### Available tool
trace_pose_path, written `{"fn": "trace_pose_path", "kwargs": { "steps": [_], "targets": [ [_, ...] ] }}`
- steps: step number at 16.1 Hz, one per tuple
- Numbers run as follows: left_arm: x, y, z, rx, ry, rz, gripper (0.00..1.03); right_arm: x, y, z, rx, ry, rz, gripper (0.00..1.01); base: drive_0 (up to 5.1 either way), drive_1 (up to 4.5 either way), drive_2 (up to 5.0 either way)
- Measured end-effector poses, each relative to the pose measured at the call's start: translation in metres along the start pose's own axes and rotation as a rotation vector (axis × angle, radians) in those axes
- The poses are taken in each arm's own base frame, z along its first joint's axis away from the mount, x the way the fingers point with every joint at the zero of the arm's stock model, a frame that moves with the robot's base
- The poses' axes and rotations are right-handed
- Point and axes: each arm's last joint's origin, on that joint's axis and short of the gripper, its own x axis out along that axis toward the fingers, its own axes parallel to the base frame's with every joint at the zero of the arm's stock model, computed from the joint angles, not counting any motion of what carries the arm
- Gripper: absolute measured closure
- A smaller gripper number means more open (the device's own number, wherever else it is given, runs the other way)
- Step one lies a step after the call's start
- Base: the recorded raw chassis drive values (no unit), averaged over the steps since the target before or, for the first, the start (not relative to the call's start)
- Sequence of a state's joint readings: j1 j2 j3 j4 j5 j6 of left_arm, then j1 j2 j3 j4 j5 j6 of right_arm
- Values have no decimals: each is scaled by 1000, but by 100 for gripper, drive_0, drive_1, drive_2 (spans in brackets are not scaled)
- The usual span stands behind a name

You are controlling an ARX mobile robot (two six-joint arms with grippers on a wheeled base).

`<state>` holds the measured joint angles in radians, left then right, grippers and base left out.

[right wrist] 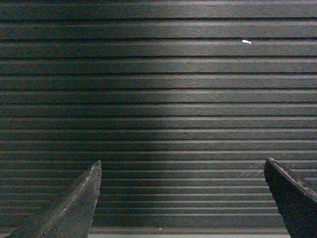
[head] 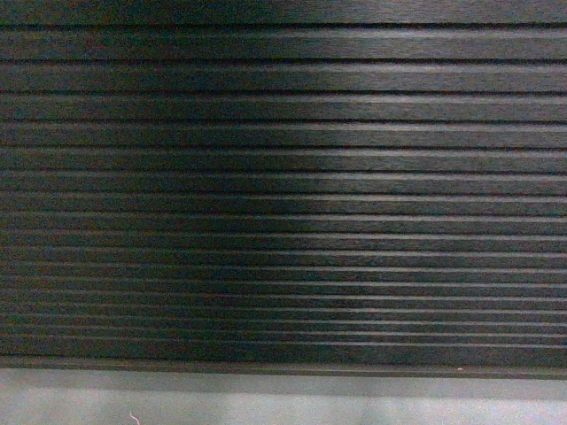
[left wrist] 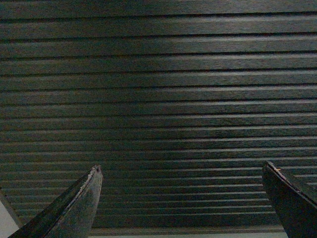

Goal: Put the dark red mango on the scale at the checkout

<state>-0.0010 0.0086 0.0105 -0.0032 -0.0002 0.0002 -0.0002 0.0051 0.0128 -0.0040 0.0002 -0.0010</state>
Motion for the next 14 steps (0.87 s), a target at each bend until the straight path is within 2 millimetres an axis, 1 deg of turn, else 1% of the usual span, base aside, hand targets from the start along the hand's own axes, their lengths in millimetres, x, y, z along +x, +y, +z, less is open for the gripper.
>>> {"fn": "trace_pose_path", "kwargs": {
  "steps": [14],
  "targets": [
    [0, 0, 0, 0, 0, 1, 5, 0, 0, 0, 0, -2, 0, 3, 0, 0, 0]
  ]
}}
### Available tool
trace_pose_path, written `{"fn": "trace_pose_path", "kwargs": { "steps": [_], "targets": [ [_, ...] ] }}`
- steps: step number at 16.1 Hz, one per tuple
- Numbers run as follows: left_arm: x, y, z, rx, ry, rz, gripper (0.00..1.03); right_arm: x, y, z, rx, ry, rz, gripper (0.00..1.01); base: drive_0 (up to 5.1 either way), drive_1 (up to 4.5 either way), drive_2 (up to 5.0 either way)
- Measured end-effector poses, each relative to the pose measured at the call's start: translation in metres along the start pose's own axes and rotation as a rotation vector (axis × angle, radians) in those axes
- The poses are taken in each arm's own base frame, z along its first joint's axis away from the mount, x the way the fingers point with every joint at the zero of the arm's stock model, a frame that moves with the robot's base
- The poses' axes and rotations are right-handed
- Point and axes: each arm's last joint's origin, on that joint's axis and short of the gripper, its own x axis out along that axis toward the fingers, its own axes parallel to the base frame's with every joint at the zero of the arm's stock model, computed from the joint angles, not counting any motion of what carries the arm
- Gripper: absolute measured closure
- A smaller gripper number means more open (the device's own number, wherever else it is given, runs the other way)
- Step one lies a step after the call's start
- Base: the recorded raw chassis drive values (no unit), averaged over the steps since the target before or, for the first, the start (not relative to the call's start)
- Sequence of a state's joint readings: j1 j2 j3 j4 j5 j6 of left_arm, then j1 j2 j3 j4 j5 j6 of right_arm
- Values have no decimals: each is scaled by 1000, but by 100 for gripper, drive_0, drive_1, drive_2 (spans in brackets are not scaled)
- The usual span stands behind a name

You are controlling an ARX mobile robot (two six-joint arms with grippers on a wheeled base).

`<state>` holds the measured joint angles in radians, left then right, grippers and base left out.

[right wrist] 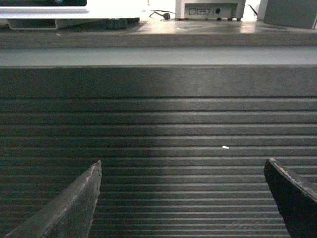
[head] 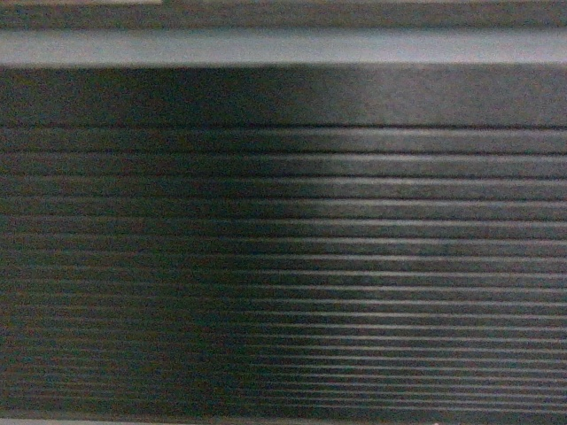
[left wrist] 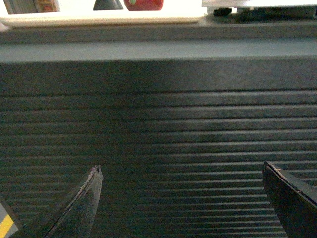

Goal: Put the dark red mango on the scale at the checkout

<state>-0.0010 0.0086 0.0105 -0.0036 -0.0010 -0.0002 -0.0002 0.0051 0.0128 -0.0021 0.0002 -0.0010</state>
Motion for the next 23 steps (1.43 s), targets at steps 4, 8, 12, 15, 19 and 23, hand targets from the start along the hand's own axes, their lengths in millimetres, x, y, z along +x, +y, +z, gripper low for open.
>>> {"fn": "trace_pose_path", "kwargs": {
  "steps": [4, 8, 12, 15, 19, 23],
  "targets": [
    [0, 0, 0, 0, 0, 0, 5, 0, 0, 0, -1, 2, 1, 3, 0, 0, 0],
    [0, 0, 0, 1, -1, 1, 5, 0, 0, 0, 1, 2, 0, 3, 0, 0, 0],
    [0, 0, 0, 1, 0, 0, 5, 0, 0, 0, 0, 3, 2, 3, 0, 0, 0],
    [0, 0, 0, 0, -3, -2, 5, 0, 0, 0, 1, -2, -1, 3, 0, 0, 0],
    [0, 0, 0, 0, -1, -1, 5, 0, 0, 0, 0, 1, 0, 3, 0, 0, 0],
    [0, 0, 0, 0, 0, -1, 5, 0, 0, 0, 0, 2, 0, 3, 0, 0, 0]
  ]
}}
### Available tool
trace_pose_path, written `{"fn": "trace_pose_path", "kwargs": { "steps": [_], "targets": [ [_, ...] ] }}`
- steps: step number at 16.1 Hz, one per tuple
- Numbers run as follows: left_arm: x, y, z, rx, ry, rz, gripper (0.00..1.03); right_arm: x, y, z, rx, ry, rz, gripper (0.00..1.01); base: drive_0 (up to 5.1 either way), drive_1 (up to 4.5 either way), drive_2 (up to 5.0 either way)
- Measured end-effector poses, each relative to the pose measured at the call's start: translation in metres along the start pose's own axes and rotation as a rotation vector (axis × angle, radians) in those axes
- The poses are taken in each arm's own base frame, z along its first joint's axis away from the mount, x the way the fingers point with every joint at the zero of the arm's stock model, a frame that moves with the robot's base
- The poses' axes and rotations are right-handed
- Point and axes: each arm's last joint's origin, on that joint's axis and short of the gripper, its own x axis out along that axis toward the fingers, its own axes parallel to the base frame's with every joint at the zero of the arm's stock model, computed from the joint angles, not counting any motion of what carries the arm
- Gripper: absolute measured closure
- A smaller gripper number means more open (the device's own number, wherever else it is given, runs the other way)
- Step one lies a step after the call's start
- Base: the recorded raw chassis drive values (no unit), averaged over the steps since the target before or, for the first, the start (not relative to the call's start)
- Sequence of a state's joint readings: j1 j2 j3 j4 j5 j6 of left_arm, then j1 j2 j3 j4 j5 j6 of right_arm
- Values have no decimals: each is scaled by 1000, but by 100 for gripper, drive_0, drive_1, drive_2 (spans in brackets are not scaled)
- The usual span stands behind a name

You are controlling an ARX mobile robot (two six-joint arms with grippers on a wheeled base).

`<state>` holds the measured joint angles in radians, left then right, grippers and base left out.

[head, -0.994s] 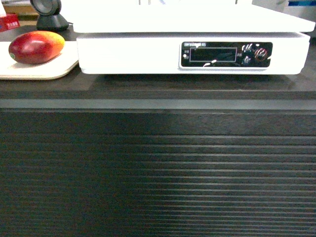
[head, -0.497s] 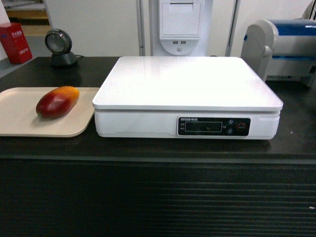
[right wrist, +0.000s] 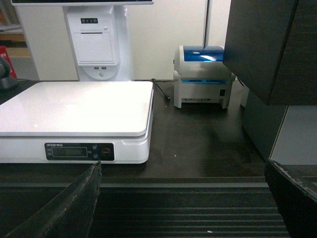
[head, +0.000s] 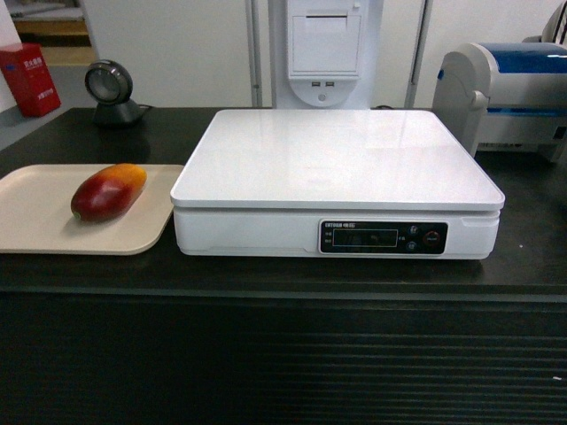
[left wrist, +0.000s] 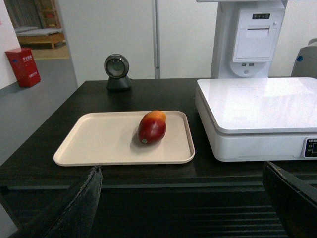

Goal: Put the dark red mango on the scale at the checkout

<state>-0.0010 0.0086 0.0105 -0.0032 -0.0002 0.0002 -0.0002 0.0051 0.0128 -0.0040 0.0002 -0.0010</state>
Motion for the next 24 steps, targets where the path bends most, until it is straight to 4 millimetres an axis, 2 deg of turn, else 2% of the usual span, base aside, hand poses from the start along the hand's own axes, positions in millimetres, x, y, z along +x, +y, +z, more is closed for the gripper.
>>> {"fn": "trace_pose_path", "kwargs": {
  "steps": [1, 2, 7, 10, 12, 14, 16, 19, 21, 22, 24],
  "targets": [
    [1, -3, -2, -16, 129, 87, 5, 0, 0, 0, 0, 0, -1, 3, 0, 0, 0],
    [7, -7, 2, 1, 169, 130, 5, 0, 0, 0, 0, 0, 1, 3, 0, 0, 0],
    [14, -14, 14, 10, 124, 151, 5, 0, 0, 0, 0, 0, 0, 3, 0, 0, 0],
    [34, -12, 19, 1, 97, 92, 5, 0, 0, 0, 0, 0, 0, 3, 0, 0, 0],
    [59, 2, 21, -8, 95, 59, 5, 0, 0, 0, 0, 0, 0, 3, 0, 0, 0],
    [98, 19, 34, 3, 61, 7, 5, 0, 0, 0, 0, 0, 0, 3, 0, 0, 0],
    [135, 30, 34, -2, 98, -43, 5, 0, 0, 0, 0, 0, 0, 3, 0, 0, 0],
    [187, 31, 15, -12, 228, -136, 5, 0, 0, 0, 0, 0, 0, 3, 0, 0, 0],
    [224, 24, 10, -1, 252, -197, 5, 0, 0, 0, 0, 0, 0, 3, 0, 0, 0],
    [239, 20, 8, 9, 262, -233, 5, 0, 0, 0, 0, 0, 0, 3, 0, 0, 0],
    [258, 16, -1, 23, 302, -272, 5, 0, 0, 0, 0, 0, 0, 3, 0, 0, 0]
  ]
}}
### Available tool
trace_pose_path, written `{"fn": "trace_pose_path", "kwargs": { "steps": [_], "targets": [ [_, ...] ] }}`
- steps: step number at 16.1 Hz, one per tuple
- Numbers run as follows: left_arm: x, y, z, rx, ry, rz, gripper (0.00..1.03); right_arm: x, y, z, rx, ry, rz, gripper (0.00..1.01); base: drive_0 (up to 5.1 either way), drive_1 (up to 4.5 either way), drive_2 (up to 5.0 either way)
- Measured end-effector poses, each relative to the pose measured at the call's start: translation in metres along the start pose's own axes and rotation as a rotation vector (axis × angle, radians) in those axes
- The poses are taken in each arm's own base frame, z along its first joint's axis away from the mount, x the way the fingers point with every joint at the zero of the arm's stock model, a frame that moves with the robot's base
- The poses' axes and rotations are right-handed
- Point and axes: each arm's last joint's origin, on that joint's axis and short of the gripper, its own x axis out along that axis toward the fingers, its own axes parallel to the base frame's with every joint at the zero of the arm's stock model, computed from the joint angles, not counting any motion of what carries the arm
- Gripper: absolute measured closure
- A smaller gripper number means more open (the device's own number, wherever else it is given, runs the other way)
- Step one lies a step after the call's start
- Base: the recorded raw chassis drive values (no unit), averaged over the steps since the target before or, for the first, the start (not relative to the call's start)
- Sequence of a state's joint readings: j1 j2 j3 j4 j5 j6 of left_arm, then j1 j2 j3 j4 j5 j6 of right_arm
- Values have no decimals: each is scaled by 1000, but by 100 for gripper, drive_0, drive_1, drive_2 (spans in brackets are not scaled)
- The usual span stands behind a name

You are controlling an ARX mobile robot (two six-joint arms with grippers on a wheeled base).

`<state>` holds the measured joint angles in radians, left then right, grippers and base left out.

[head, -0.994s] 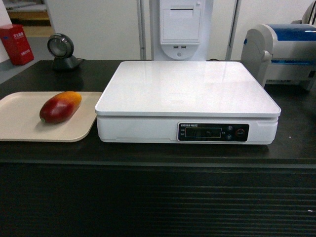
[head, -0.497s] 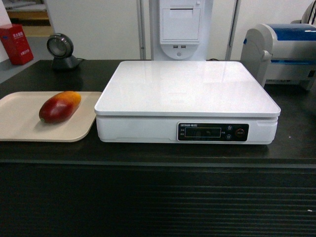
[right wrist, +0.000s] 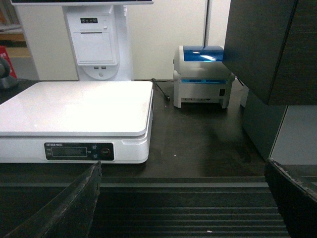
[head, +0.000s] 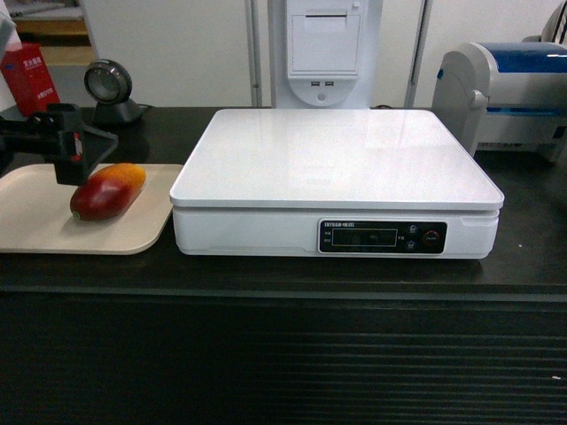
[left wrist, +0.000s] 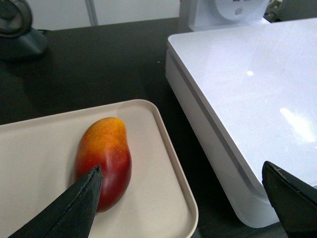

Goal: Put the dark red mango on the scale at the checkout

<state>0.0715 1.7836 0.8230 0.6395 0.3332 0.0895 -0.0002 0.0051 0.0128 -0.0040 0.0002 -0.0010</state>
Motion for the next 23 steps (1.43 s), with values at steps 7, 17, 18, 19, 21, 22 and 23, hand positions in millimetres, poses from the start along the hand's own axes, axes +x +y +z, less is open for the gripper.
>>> {"fn": "trace_pose_path", "kwargs": {
  "steps": [7, 17, 18, 19, 21, 22, 23],
  "targets": [
    [54, 25, 3, -13, 91, -61, 5, 0, 0, 0, 0, 0, 0, 3, 0, 0, 0],
    [91, 53, -10, -3, 239, -1, 5, 0, 0, 0, 0, 0, 0, 3, 0, 0, 0],
    [93, 53, -12, -5, 245, 0, 5, 0, 0, 0, 0, 0, 0, 3, 0, 0, 0],
    [96, 54, -12, -5, 250, 2, 5, 0, 0, 0, 0, 0, 0, 3, 0, 0, 0],
    [104, 56, -13, 4, 251, 14, 5, 0, 0, 0, 0, 0, 0, 3, 0, 0, 0],
    [107, 57, -15, 3, 260, 20, 5, 0, 0, 0, 0, 0, 0, 3, 0, 0, 0],
    [110, 57, -18, 1, 270, 21, 5, 0, 0, 0, 0, 0, 0, 3, 0, 0, 0]
  ]
}}
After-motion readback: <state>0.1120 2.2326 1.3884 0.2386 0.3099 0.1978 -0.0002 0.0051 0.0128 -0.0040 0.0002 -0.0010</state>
